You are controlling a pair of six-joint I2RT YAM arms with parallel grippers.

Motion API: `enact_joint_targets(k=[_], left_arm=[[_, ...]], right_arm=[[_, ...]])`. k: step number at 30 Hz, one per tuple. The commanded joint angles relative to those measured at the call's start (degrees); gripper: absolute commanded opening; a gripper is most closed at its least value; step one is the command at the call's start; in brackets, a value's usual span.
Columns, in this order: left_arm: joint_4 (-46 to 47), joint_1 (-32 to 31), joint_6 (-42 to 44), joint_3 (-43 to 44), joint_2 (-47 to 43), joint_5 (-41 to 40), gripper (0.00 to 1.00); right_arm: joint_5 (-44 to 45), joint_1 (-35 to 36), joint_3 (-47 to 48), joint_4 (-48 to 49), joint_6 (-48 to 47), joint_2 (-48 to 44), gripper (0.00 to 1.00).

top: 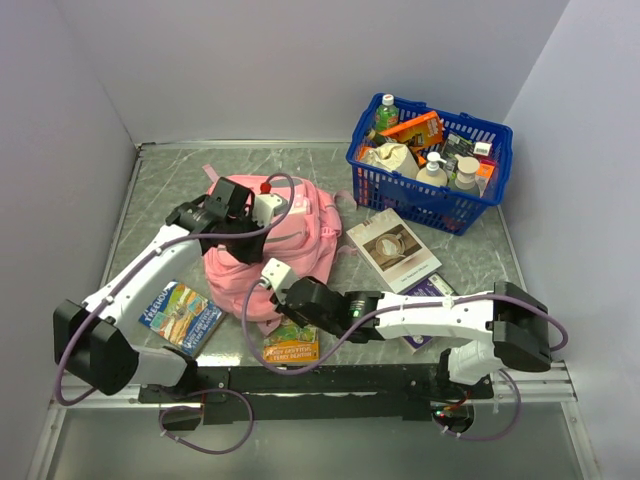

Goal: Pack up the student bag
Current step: Unzip the student bag at the center of the board.

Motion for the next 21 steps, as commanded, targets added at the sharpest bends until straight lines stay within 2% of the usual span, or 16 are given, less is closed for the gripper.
enact_joint_targets(k=[1, 3, 8, 14, 17, 21], left_arm=[[13.22, -0.62, -9.61, 8.16, -1.78, 4.48, 0.01], [12.52, -0.71, -9.18, 8.61, -3.44, 3.69, 0.01], [9.62, -0.62, -6.72, 9.67, -8.45, -0.17, 0.01], [7.34, 1.14, -5.40, 8.00, -12.85, -3.61, 0.01], [6.54, 1.05, -5.66, 8.52, -12.51, -1.59, 0.01], [5.66, -0.79, -6.62, 9.93, -9.08, 3.24, 0.01]], right_arm=[[-4.90, 3.13, -0.35, -0.67, 3.05, -1.50, 0.00], [-1.12, 2.35, -3.85, -0.32, 3.06, -2.82, 0.00], [3.99, -3.97, -2.91, -0.07, 0.60, -1.16, 0.00], [-2.07, -17.33, -0.29, 4.16, -1.69, -2.38, 0.00], [-2.78, -20.42, 3.14, 3.29, -5.90, 0.07, 0.00], [-1.90, -21.91, 2.46, 3.19, -7.32, -0.53, 0.00]])
